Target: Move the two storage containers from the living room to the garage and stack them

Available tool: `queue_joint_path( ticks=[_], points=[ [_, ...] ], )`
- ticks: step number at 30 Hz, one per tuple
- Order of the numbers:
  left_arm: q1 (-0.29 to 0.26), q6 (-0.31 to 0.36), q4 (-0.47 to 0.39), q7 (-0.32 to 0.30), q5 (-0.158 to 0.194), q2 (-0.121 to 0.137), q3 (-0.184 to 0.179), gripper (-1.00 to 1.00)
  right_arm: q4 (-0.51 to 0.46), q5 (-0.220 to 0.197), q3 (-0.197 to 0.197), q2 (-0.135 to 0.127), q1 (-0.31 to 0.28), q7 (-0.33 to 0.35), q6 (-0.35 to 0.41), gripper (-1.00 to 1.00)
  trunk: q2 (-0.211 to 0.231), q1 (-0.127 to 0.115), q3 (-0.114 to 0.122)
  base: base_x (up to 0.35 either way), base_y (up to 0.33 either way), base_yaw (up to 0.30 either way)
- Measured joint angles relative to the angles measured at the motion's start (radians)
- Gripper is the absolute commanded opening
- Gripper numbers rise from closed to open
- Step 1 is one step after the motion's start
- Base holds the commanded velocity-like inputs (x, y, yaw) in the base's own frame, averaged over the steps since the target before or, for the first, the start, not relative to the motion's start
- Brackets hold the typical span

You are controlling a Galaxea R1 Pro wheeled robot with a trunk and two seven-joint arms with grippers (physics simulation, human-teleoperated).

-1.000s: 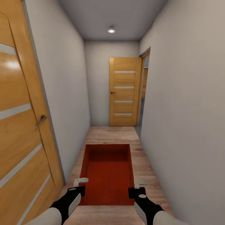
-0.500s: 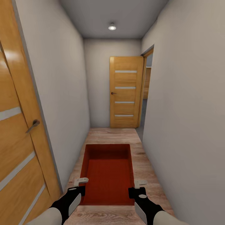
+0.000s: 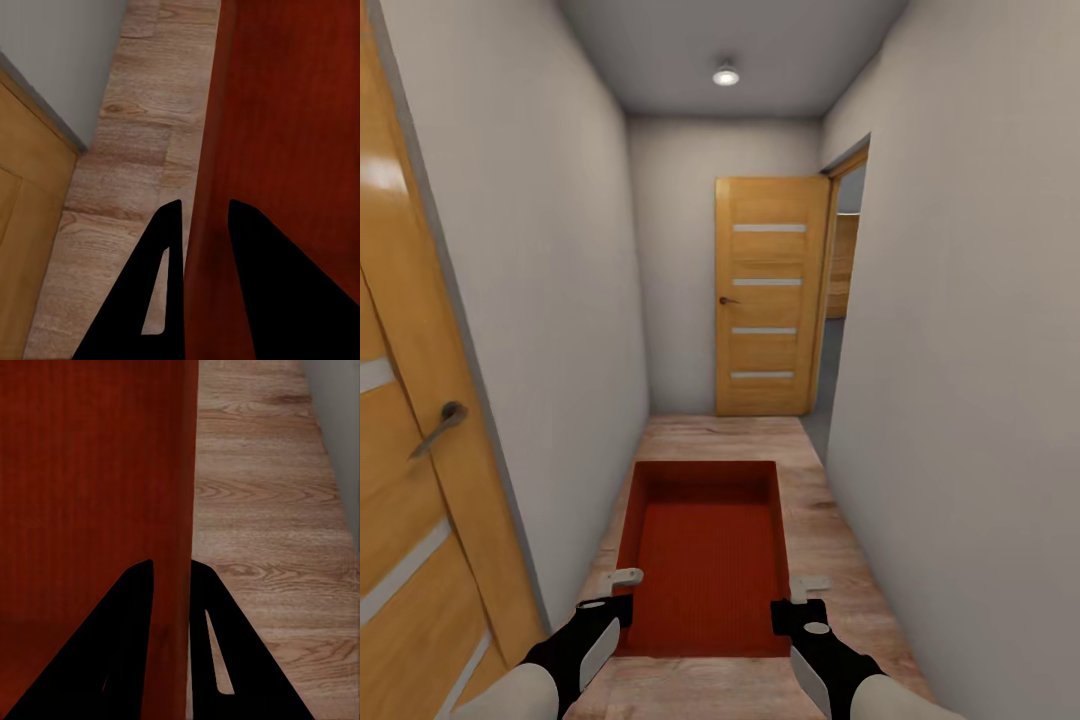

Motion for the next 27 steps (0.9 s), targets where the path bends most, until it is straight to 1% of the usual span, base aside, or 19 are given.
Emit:
queue_joint_path(
  ticks=[6, 10, 27],
  points=[
    [0.0, -0.001, 0.0, 0.0, 0.002, 0.001, -0.001, -1.0, 0.0, 0.001, 0.0, 0.0, 0.0, 0.0, 0.0, -1.0, 0.0, 0.0, 0.0, 0.323, 0.016, 0.0],
    [0.0, -0.001, 0.002, 0.0, 0.009, 0.002, -0.006, -1.0, -0.001, 0.009, -0.005, 0.001, 0.0, 0.0, 0.006, -1.0, 0.0, 0.0, 0.0, 0.323, 0.0, 0.0],
    [0.0, -0.001, -0.001, 0.0, -0.002, 0.0, 0.001, -1.0, 0.001, -0.002, 0.001, 0.0, 0.0, 0.0, -0.003, -1.0, 0.0, 0.0, 0.0, 0.323, 0.0, 0.0]
  ],
)
